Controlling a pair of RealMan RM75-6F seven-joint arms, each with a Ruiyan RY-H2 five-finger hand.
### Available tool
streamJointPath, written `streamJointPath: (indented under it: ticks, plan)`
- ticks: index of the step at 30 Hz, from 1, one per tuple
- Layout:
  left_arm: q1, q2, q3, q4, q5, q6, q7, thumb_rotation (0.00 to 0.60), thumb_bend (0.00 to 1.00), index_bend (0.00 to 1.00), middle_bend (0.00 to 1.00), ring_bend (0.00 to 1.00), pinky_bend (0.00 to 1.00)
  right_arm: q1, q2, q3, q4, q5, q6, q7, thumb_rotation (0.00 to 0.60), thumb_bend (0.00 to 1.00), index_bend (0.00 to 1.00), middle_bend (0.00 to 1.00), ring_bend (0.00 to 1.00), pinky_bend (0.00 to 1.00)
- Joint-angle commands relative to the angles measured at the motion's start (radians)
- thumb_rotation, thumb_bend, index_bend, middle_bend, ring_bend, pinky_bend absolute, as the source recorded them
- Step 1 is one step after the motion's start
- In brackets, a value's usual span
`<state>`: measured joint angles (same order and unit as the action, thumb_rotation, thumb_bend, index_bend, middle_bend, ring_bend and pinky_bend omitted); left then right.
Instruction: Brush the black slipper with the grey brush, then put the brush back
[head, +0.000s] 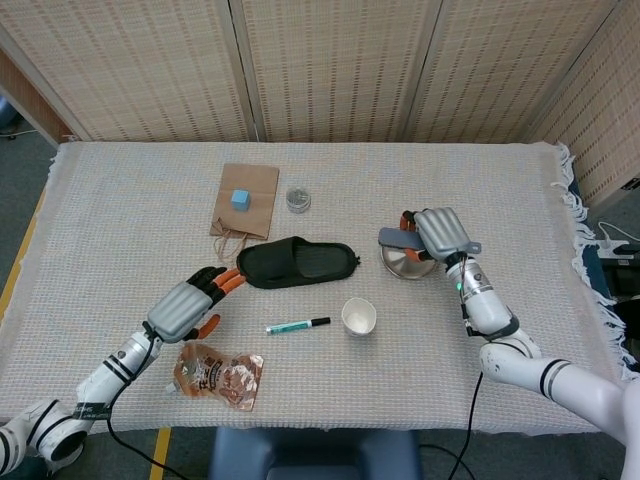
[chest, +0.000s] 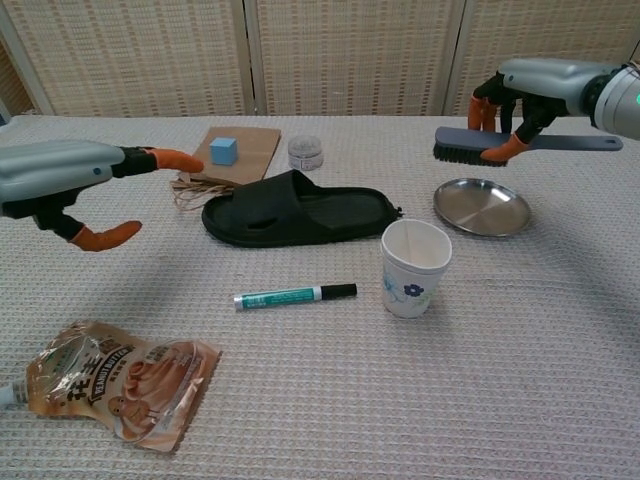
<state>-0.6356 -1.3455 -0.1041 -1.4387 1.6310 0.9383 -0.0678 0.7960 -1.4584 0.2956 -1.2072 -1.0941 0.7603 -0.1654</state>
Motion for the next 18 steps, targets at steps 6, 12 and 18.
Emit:
streamJointPath:
  ticks: [6,12,18]
  plan:
    - [-0.149,-0.203,-0.022,0.285,-0.045,-0.114,-0.124,0.6,0.56,0.0,0.0,0.0,0.03,0.034,-0.014,-0.012,-0.01,0.039,-0.024,-0.032,0.6,0.33,0.76,0.55,0.45,0.68]
    - [-0.174,-0.245,0.012,0.377,-0.038,-0.121,-0.19,0.6,0.56,0.0,0.0,0.0,0.03,0.062,-0.043,-0.02,0.017,0.053,-0.04,-0.039,0.6,0.33,0.76,0.55,0.45,0.68]
    - [-0.187,-0.278,0.04,0.445,-0.044,-0.129,-0.235,0.6,0.56,0.0,0.0,0.0,0.03,0.082,-0.074,-0.031,0.034,0.051,-0.044,-0.041,0.6,0.33,0.76,0.55,0.45,0.68]
